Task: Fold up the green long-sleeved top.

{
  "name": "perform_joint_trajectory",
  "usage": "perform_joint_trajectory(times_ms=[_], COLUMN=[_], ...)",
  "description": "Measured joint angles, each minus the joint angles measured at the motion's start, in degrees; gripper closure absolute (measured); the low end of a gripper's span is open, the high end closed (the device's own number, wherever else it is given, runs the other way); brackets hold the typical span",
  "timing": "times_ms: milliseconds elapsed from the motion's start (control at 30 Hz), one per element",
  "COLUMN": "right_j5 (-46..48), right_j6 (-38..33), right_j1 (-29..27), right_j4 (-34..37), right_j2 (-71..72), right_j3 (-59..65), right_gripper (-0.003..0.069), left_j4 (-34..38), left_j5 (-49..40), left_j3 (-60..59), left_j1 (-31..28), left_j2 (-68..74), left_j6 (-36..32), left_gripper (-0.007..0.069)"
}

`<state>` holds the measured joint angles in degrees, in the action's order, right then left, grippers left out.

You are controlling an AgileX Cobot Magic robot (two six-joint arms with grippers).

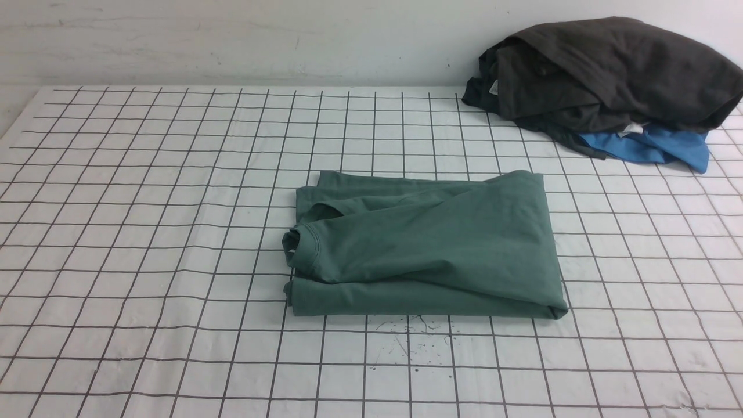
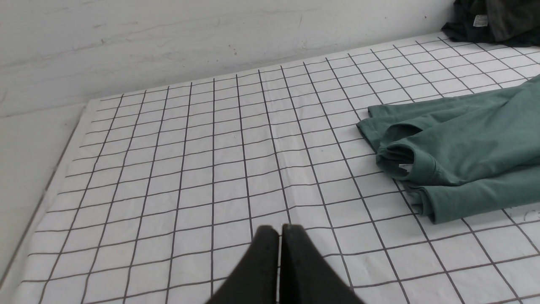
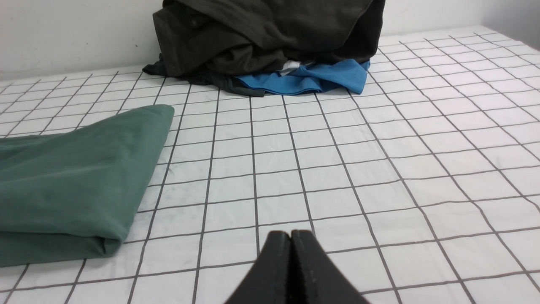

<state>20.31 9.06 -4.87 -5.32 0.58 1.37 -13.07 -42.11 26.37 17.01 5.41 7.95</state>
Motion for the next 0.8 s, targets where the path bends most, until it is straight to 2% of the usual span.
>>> perform_joint_trajectory(times_ms=[800], right_j5=[0.2], right_j6=[-1.3], right_j1=[0.0], right_j4=[0.0], right_j2=[0.0], right_j3=[0.0], right_gripper=[0.0673], left_j4=[0.0], left_j5=[0.0], left_j3=[0.0], left_j1=[0.0], left_j2=[0.0], left_j6=[0.0], left_gripper=[0.0632])
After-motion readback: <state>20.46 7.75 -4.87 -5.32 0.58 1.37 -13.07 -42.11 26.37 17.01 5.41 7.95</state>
